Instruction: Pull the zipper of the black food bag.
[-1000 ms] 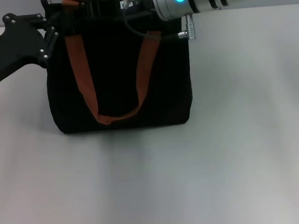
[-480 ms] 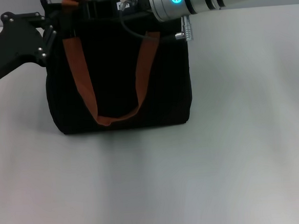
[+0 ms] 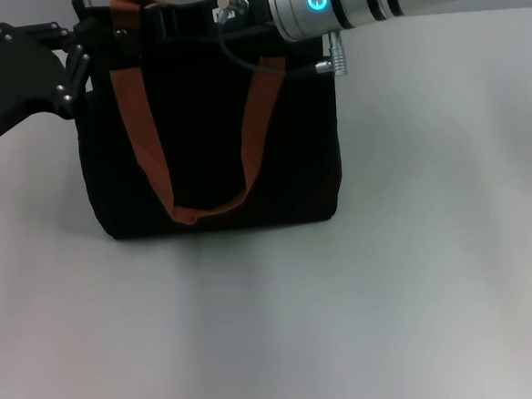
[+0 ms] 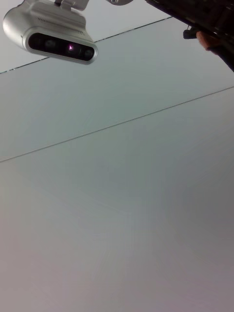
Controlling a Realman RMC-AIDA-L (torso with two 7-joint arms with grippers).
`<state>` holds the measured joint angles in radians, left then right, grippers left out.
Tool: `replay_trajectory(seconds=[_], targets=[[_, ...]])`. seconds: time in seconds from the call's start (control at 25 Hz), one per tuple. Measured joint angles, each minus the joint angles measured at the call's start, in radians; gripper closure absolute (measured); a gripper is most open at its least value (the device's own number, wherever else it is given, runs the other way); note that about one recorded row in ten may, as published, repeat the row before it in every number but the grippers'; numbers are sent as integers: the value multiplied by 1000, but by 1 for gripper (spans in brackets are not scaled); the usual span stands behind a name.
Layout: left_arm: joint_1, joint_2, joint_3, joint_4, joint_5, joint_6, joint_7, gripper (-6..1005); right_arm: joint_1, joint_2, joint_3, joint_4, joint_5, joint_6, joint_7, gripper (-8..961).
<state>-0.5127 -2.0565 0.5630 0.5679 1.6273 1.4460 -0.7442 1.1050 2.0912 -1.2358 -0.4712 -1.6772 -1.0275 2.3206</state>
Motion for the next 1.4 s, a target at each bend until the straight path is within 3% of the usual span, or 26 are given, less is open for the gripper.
replay_trajectory(seconds=[0.16, 0.76, 1.12, 1.4], targets=[[7, 5, 0, 0, 0, 5, -4, 887, -2, 0, 0, -2, -3, 0, -13, 931], [15, 4, -12, -3, -3, -3, -7, 873, -31, -5, -42, -40, -45, 52, 13, 955], [10, 5, -12, -2, -3, -8, -12, 864, -132, -3, -63, -178, -166, 75, 123, 955], [9, 5, -12, -1, -3, -15, -16, 857, -250, -5, -63, -318, -242, 76, 199, 956]])
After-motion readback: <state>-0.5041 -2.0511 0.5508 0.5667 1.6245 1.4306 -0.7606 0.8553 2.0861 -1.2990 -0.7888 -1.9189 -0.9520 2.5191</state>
